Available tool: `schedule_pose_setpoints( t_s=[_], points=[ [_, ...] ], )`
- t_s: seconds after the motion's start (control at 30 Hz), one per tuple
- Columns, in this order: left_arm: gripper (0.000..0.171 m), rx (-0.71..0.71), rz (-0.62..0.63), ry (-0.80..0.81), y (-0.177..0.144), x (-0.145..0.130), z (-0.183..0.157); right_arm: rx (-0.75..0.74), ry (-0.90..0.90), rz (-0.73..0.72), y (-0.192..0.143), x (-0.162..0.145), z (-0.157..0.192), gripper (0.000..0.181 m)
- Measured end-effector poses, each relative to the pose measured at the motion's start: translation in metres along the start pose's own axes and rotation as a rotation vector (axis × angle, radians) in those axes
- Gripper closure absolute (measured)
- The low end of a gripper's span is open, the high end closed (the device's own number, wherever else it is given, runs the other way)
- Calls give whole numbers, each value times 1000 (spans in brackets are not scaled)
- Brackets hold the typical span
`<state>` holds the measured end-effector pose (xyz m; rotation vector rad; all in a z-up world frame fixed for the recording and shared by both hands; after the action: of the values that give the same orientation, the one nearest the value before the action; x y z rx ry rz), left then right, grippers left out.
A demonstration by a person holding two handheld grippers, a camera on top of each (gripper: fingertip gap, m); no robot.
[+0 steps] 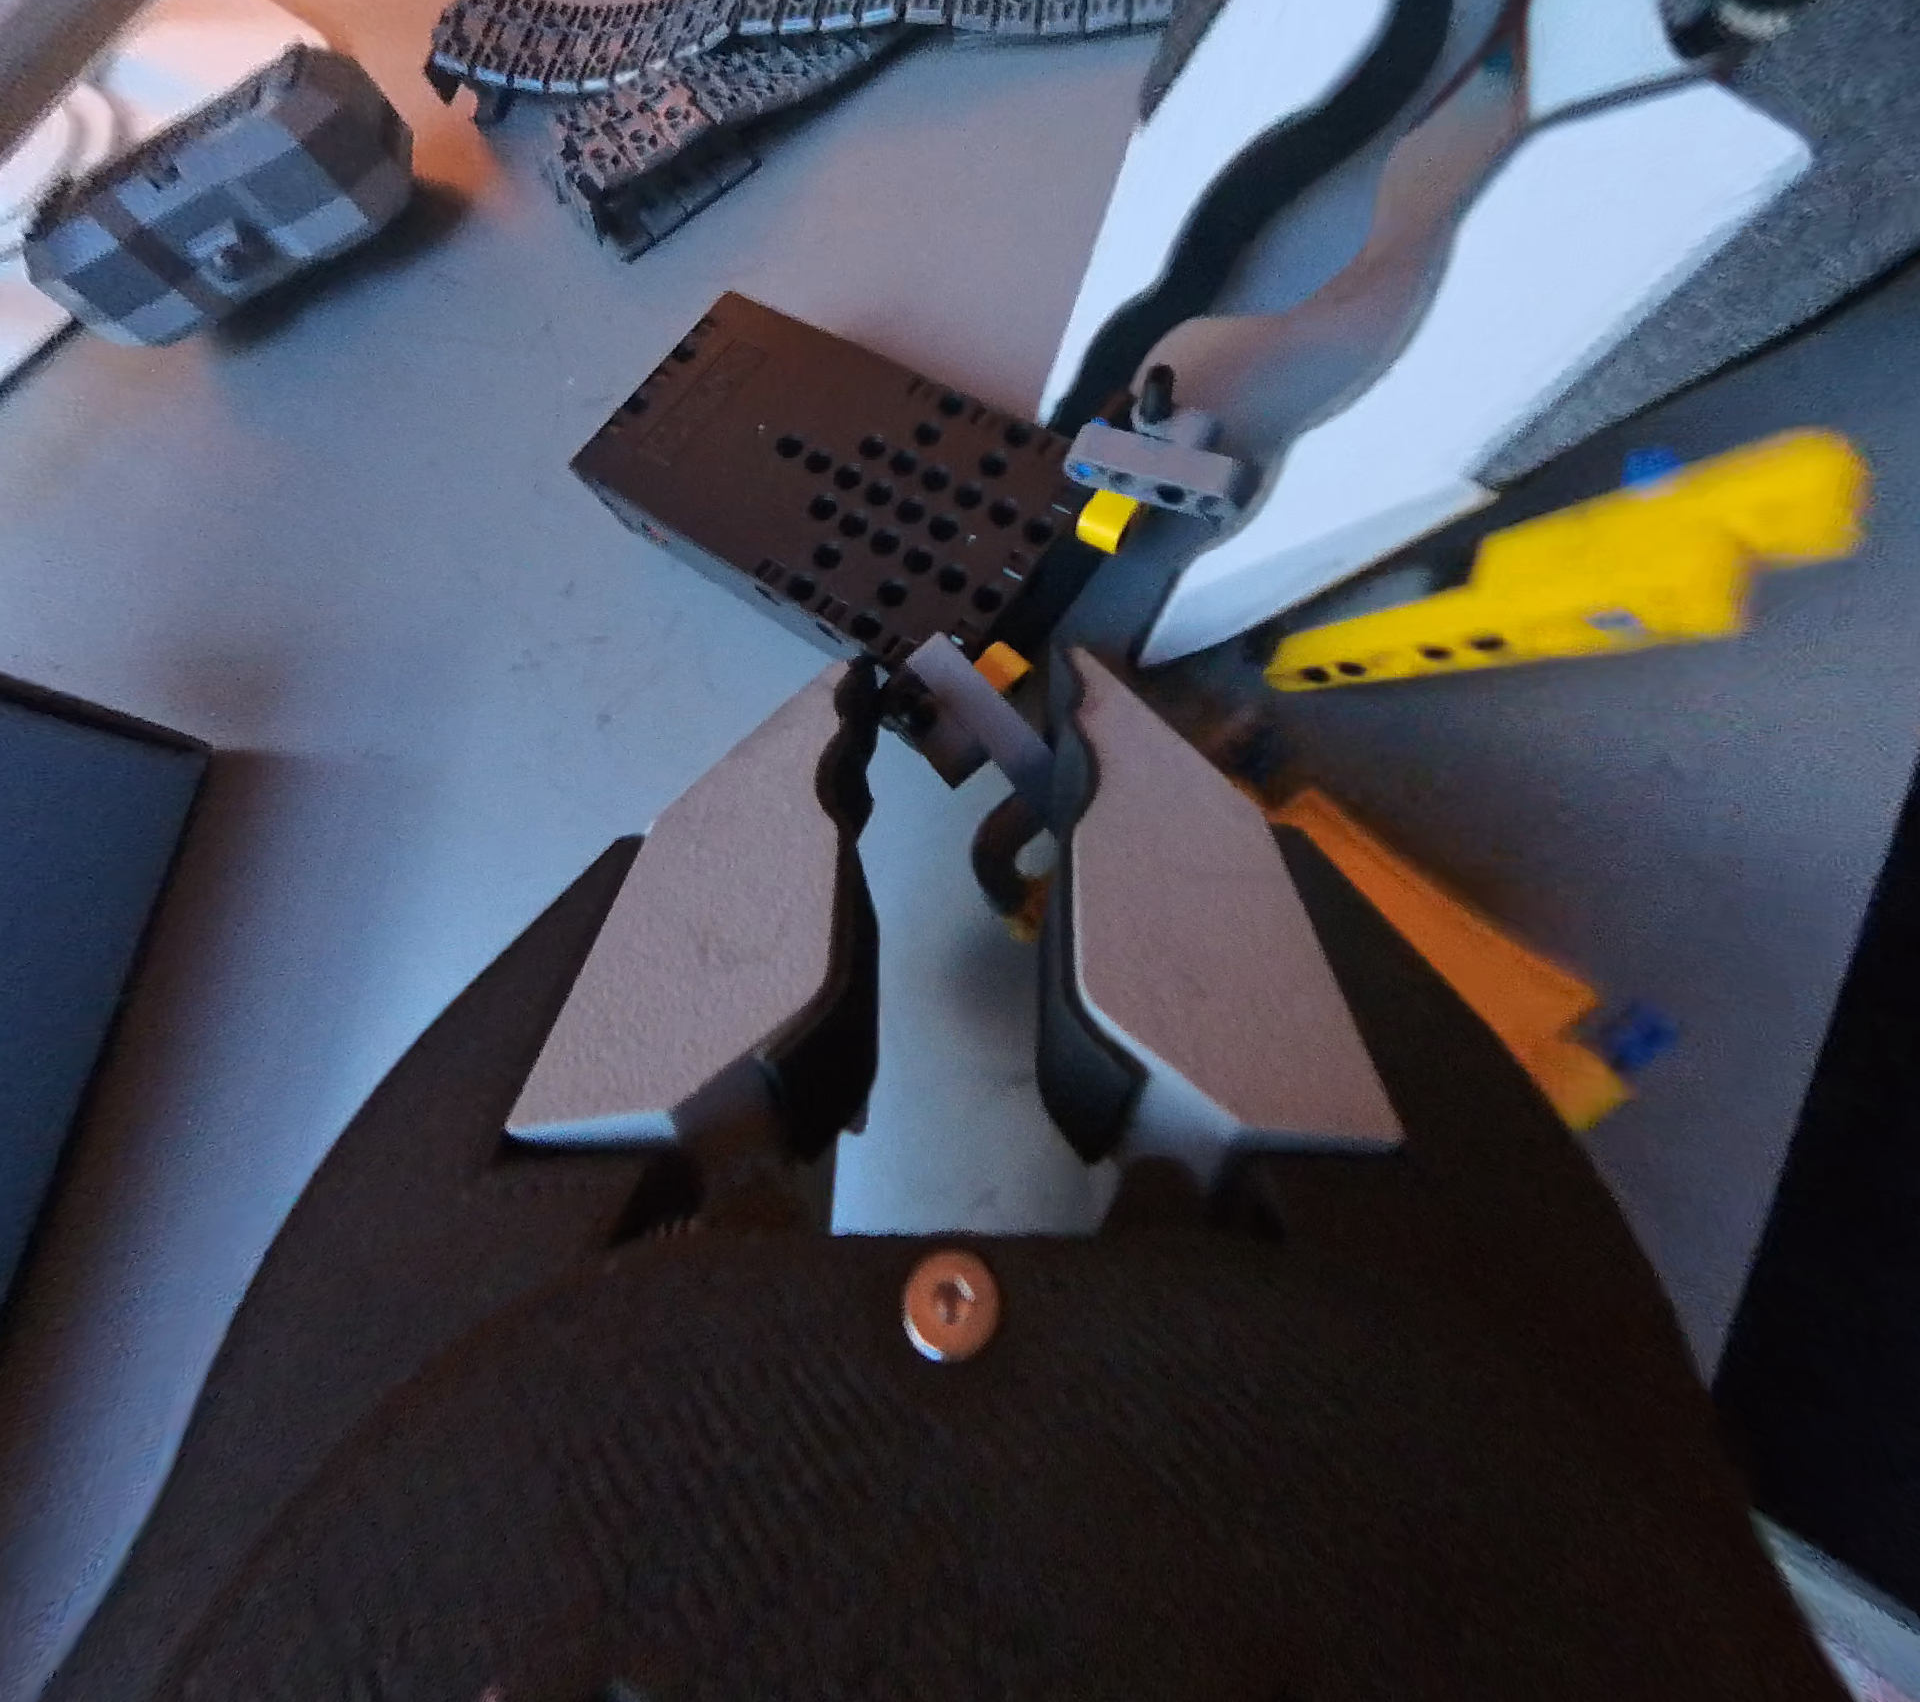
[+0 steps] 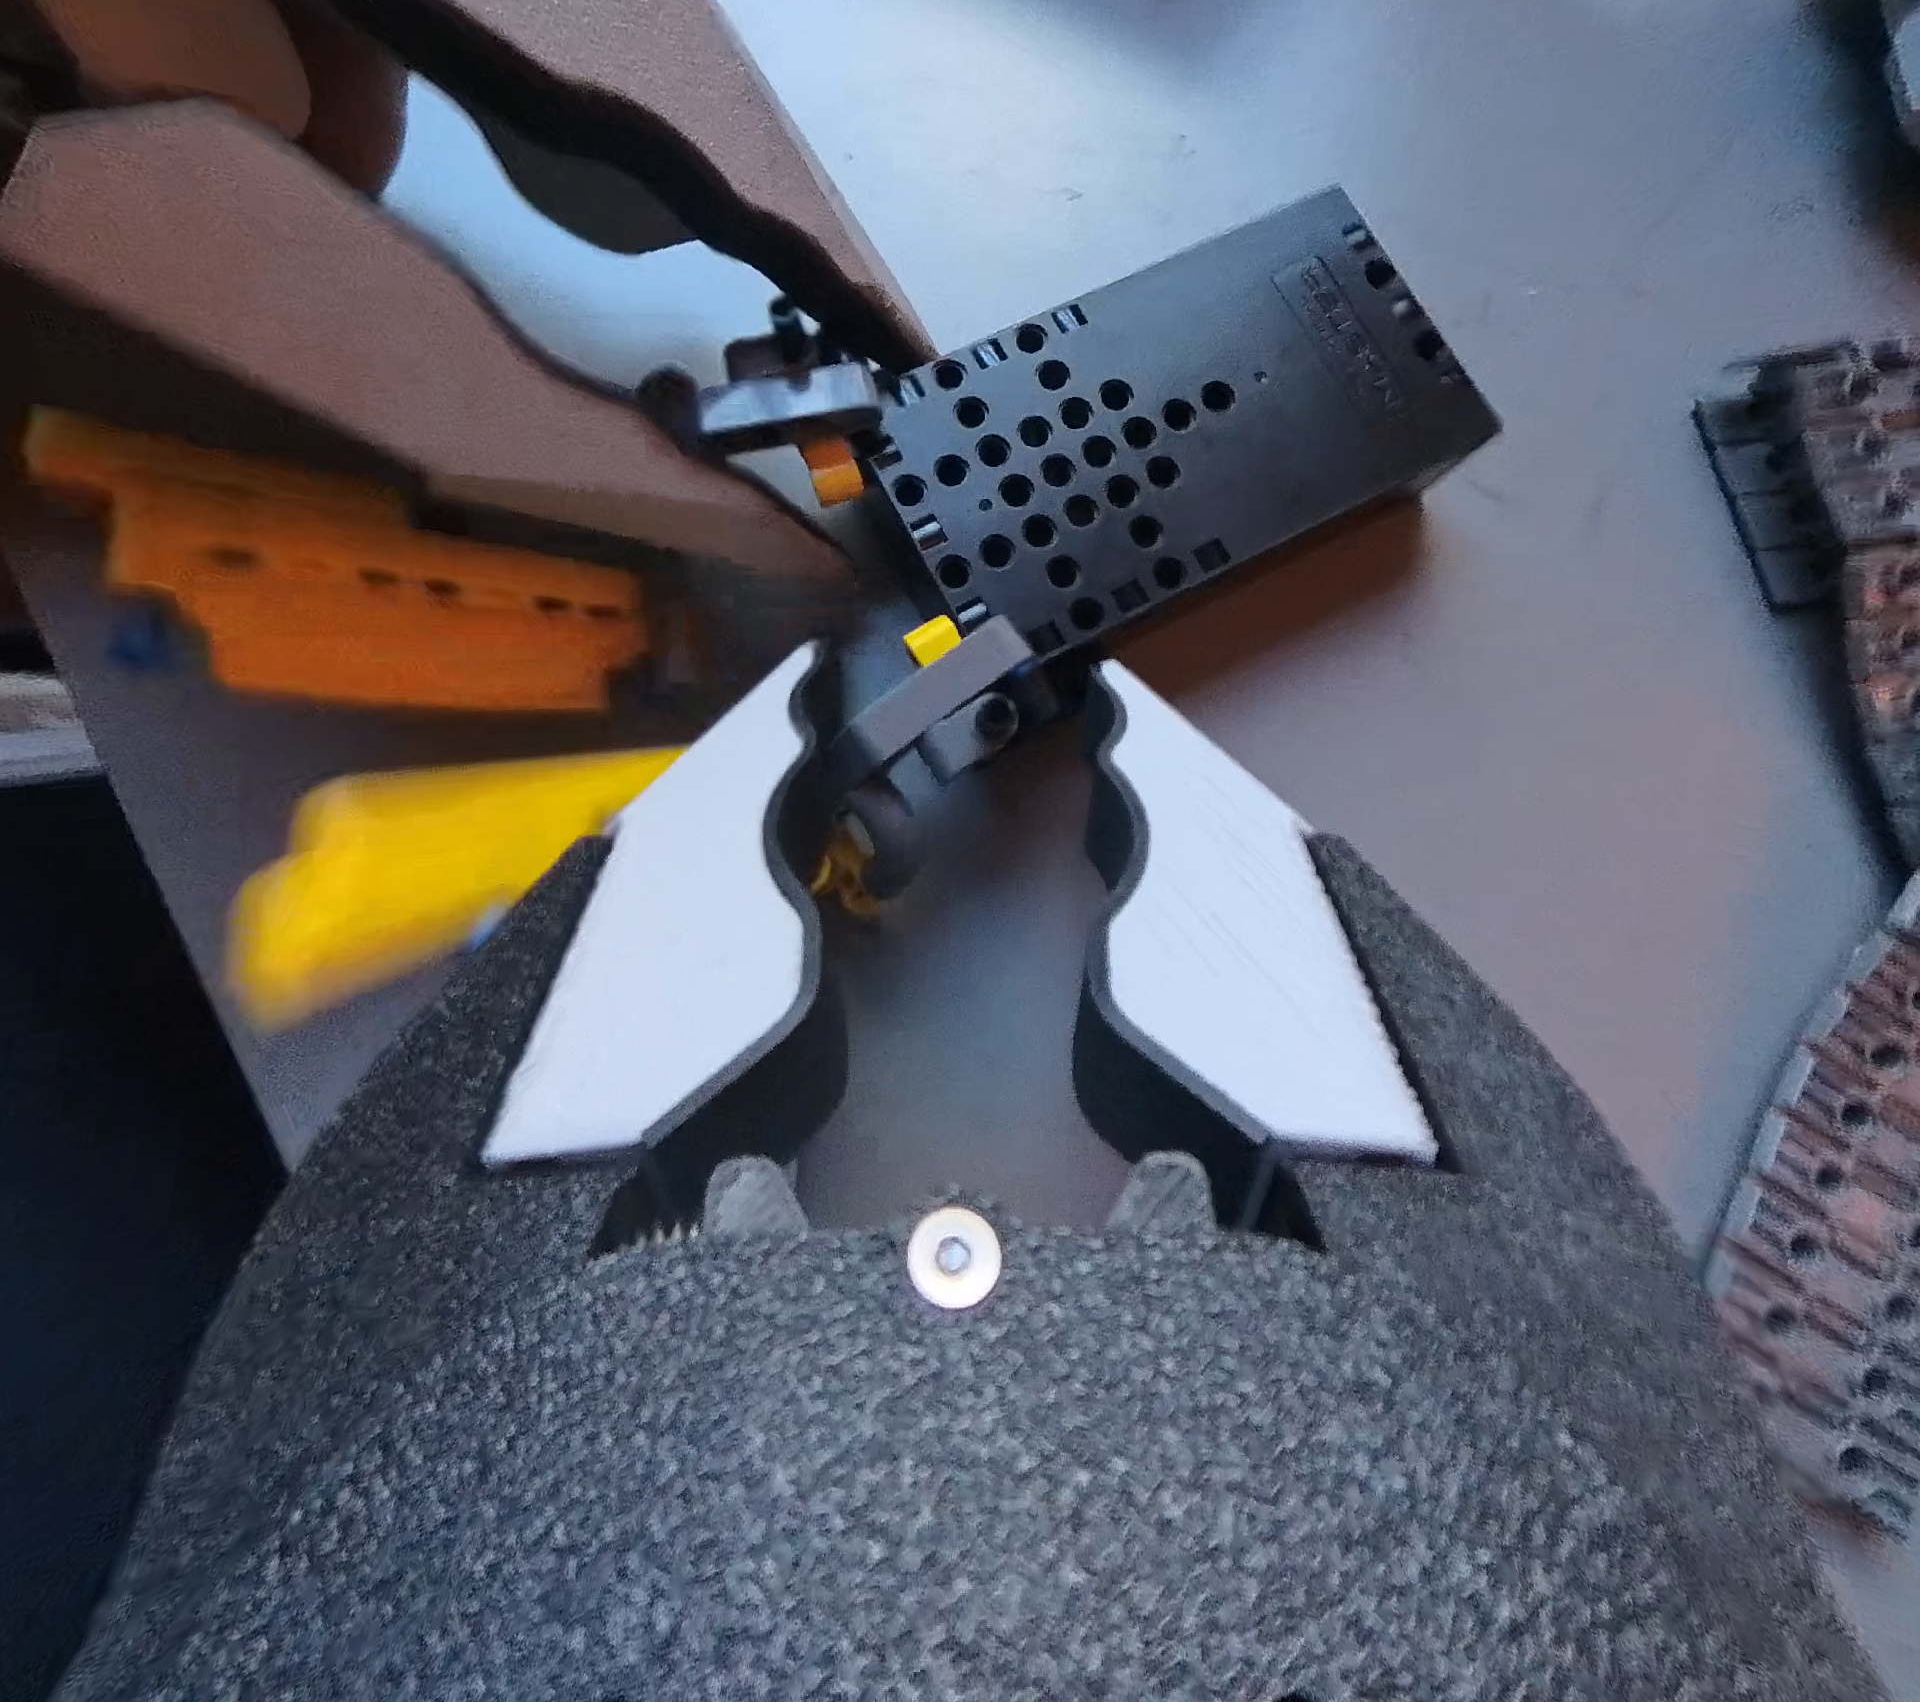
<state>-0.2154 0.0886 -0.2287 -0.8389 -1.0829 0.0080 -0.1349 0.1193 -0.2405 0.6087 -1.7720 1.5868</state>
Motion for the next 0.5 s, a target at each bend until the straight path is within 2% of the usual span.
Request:
schedule_pose_setpoints(
  t_s=[0.07,0.2,0.3,0.37,0.5],
  points=[
    [141,-18,-18,-54,-1,1,3,2,-13,-10,-1,1,1,140],
    [140,-14,-4,-24,1,1,1,34,16,-2,-1,-1,-1,139],
    [136,-40,29,-66,4,-2,0,64,114,-5,-1,0,-4,135],
    [129,-52,54,-159,8,-1,-1,38,167,3,0,1,-4,133],
    [131,-39,65,-159,10,-1,0,-36,170,34,1,2,-2,134]
  ],
)
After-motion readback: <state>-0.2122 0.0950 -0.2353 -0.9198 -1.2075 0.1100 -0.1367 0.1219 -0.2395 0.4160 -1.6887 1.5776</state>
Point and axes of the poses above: each gripper's, where its closed fingertips meet, y out along the fingers, x out of its top, z = x × y across the jaws, the point moved 5 cm from there along -y, back along the fingers, and after that the axes turned 1 degree about -z, right-handed, at the moved point
